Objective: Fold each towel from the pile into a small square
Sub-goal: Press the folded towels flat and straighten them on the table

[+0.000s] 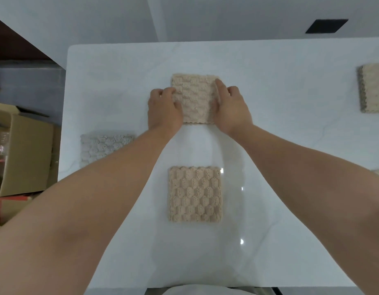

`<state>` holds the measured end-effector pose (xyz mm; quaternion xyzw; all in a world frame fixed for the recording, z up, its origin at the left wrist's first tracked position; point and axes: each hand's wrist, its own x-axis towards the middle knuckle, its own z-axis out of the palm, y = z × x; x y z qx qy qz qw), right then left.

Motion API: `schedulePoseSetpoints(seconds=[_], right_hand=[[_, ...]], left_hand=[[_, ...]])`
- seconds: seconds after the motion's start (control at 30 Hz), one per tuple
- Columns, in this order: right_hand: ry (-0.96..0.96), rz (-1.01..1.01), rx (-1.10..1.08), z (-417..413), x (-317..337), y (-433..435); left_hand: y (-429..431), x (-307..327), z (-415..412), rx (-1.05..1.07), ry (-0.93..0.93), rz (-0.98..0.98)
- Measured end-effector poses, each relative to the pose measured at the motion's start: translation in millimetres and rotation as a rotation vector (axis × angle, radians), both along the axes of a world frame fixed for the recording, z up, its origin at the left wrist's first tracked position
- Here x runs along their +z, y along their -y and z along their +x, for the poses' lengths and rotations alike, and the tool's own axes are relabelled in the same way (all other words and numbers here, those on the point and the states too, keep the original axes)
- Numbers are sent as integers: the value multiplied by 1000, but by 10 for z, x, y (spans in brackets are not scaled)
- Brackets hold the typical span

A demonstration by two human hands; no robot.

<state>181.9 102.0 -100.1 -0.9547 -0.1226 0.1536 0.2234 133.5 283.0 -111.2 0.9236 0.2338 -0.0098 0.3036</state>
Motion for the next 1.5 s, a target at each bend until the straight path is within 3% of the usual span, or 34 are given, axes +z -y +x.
schedulePoseSetpoints(seconds=[0.07, 0.17, 0.37, 0.7, 0.83, 1.1, 1.27, 1.5], right_hand=[[108, -72, 75, 71, -42, 37], [88, -140, 168, 165, -73, 15], [-25, -219, 286, 164, -308, -75], [34, -262, 332, 120, -273, 3], [19, -323, 392, -42, -272, 115], [-6, -350, 379, -96, -301, 111], [59, -295, 410, -365, -54, 63], [102, -65, 381, -1070, 149, -510]], left_hand=[[-14, 1, 78, -83, 74, 181], [-1, -49, 243, -318, 97, 322], [85, -320, 373, -595, -87, 446], [24, -300, 322, -550, -157, 352], [2, -179, 418, -486, -48, 403], [-90, 9, 625, -531, -100, 355], [-278, 238, 137, -413, -61, 306], [-1053, 224, -1098, -336, -135, 306]])
